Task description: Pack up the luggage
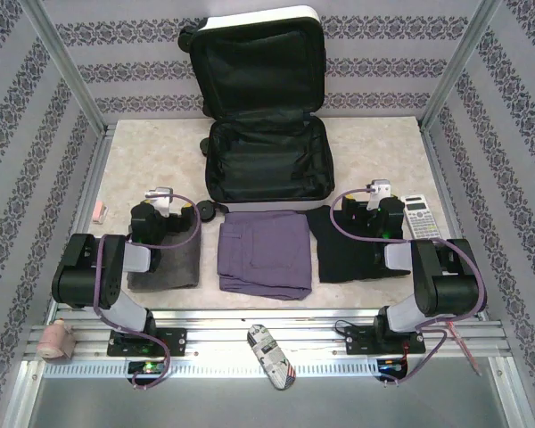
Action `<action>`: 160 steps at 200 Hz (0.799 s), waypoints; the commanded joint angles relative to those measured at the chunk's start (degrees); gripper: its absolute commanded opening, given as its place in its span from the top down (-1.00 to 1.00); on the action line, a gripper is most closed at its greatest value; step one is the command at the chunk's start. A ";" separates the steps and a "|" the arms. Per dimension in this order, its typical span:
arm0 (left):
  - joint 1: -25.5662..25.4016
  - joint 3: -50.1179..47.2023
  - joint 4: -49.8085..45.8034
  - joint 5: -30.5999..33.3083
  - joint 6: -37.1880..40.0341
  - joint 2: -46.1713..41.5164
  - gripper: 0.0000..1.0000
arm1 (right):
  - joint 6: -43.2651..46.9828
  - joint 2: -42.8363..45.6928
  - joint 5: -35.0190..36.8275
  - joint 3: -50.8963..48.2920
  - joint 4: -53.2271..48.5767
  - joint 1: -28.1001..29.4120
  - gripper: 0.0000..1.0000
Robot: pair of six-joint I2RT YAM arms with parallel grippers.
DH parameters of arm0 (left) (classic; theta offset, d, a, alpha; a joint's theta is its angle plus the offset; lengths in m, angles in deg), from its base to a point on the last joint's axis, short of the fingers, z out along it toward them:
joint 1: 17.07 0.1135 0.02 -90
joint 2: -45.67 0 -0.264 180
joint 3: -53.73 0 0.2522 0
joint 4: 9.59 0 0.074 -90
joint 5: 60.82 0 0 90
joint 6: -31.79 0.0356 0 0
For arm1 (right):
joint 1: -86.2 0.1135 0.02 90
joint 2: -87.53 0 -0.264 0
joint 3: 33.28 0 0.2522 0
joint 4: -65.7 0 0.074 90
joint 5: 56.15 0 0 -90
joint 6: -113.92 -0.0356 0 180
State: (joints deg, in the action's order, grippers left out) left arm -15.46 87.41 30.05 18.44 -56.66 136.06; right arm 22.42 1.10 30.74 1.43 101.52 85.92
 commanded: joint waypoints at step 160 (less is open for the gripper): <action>0.05 2.25 -1.22 4.98 -1.57 -1.77 -0.98 | -1.18 0.61 4.13 1.85 0.36 0.23 -0.96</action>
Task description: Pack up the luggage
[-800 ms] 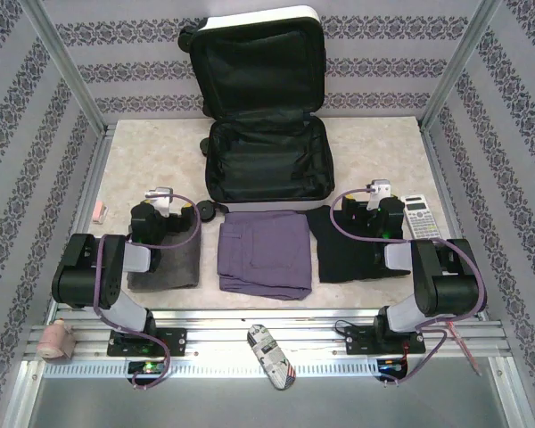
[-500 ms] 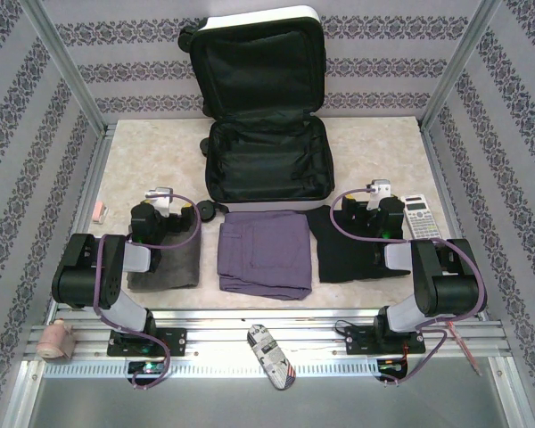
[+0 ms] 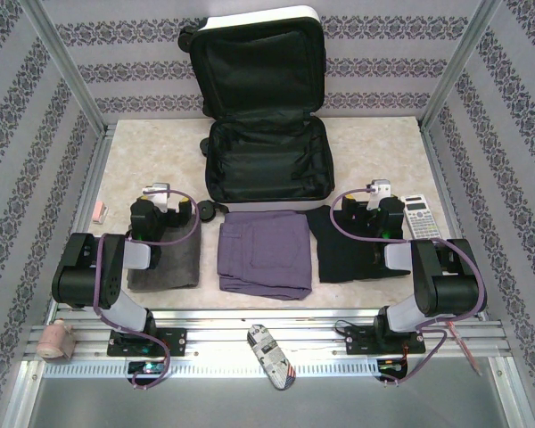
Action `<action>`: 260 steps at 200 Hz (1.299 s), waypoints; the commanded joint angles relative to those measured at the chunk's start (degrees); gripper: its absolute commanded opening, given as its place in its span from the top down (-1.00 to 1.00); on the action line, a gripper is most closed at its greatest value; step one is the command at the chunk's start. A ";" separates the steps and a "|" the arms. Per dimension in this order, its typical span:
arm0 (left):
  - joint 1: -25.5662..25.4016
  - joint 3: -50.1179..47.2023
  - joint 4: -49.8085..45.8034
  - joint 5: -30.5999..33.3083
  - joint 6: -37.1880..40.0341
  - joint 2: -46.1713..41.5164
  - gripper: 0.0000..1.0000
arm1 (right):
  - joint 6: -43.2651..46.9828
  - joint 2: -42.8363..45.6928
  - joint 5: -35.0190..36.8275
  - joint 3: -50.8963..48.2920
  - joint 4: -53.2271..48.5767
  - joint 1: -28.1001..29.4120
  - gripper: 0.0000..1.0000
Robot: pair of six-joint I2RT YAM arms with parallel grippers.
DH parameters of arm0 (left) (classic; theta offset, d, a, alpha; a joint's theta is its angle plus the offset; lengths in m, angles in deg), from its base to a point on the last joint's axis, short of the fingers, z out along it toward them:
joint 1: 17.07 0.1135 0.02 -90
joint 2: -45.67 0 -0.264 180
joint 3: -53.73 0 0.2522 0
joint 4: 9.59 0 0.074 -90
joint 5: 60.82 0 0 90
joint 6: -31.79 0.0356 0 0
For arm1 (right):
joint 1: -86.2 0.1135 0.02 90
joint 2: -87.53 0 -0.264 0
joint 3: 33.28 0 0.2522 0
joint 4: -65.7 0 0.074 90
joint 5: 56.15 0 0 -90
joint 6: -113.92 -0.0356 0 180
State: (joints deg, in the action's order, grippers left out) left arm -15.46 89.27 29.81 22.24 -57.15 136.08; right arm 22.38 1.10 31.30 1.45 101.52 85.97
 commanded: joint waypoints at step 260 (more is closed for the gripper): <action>-4.60 44.17 -77.15 5.04 -18.27 -27.58 -0.99 | -9.94 28.31 0.66 32.46 -62.92 2.43 -0.95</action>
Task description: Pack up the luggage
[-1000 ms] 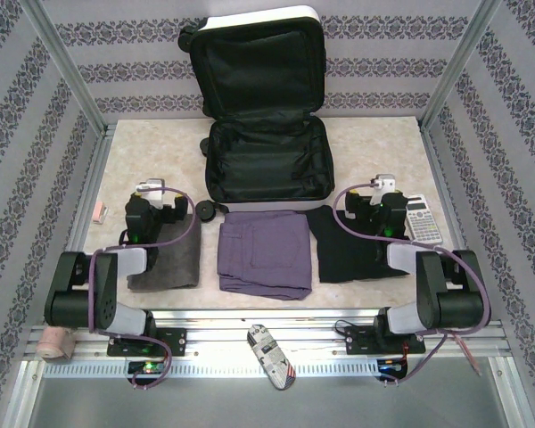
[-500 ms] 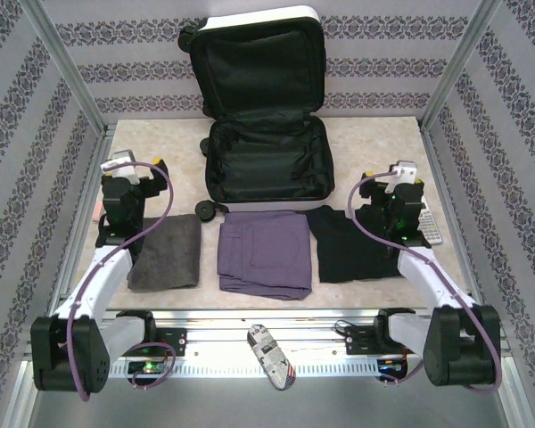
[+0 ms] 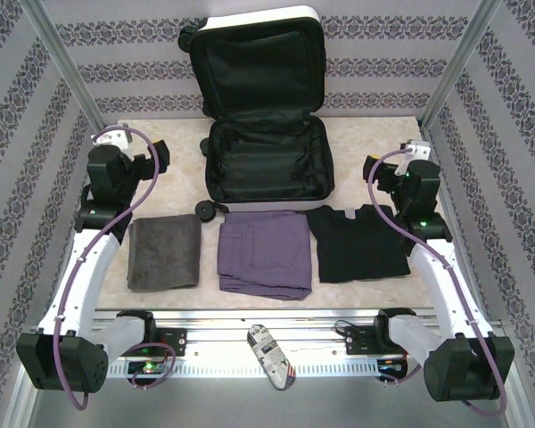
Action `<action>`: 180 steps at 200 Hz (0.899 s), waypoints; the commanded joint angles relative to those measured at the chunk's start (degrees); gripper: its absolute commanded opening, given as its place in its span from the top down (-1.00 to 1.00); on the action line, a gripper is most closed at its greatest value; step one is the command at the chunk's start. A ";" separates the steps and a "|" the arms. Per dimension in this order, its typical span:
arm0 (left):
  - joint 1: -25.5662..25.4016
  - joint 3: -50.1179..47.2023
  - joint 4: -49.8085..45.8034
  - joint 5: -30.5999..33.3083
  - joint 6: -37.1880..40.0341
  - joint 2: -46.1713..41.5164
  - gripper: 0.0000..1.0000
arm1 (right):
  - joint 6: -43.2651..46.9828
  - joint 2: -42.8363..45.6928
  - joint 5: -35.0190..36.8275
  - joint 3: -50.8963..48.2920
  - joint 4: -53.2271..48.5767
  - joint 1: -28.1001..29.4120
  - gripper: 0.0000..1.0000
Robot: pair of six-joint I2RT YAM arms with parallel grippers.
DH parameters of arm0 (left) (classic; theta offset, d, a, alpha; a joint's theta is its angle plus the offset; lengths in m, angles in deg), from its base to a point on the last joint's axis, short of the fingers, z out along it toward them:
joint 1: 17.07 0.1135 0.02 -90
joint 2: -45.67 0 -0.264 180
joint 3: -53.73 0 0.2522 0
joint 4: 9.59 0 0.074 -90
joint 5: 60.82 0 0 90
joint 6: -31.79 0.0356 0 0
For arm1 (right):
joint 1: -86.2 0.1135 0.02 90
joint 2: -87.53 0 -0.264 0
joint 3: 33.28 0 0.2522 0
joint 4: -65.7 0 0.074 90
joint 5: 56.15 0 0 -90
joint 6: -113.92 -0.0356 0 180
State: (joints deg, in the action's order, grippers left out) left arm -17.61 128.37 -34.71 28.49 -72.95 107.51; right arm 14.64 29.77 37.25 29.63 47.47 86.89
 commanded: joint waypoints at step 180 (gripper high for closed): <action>-34.76 -14.16 -25.25 -3.20 -34.62 1.74 -0.91 | -26.08 -10.04 -8.80 -8.66 -16.06 32.22 -0.60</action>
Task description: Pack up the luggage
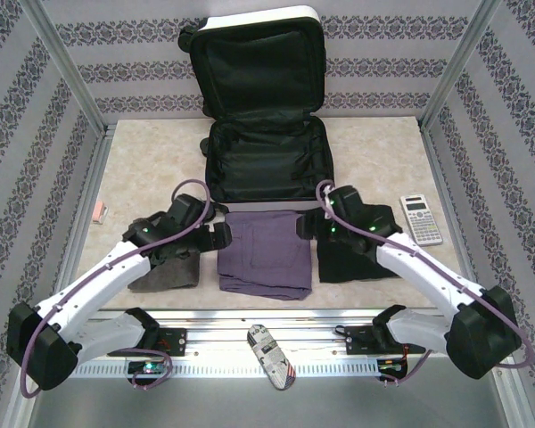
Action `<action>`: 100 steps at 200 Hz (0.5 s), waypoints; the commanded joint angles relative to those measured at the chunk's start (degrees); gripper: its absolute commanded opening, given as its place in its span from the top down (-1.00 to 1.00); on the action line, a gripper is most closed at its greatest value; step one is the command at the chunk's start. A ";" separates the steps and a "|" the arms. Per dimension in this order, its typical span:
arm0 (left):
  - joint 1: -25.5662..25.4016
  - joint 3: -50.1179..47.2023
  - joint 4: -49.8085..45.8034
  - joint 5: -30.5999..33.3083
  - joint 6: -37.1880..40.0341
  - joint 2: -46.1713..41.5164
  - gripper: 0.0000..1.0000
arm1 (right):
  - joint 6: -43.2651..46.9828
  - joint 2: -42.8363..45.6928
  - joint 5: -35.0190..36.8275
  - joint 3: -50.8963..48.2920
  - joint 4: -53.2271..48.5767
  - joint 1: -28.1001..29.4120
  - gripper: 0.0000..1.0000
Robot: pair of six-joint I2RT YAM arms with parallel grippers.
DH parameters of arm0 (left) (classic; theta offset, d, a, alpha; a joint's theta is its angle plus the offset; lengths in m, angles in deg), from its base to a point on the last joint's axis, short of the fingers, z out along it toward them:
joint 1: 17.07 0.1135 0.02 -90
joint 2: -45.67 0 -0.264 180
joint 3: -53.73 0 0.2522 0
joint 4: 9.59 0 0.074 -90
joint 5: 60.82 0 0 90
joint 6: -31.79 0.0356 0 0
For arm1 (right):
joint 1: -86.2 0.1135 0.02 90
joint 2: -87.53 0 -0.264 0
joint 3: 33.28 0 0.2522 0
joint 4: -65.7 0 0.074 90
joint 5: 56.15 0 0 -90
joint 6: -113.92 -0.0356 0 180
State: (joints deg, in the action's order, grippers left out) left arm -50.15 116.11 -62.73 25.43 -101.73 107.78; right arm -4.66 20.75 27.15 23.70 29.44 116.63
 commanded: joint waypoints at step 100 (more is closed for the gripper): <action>-3.38 -3.28 11.71 -6.18 -5.48 16.02 -0.91 | -13.39 -5.79 2.40 -8.00 8.39 4.76 -0.51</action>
State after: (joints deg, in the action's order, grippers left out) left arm -52.77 112.06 -53.77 21.10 -106.69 121.90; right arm -16.31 17.21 28.49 16.19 35.38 120.87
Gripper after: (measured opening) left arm 0.956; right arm 0.765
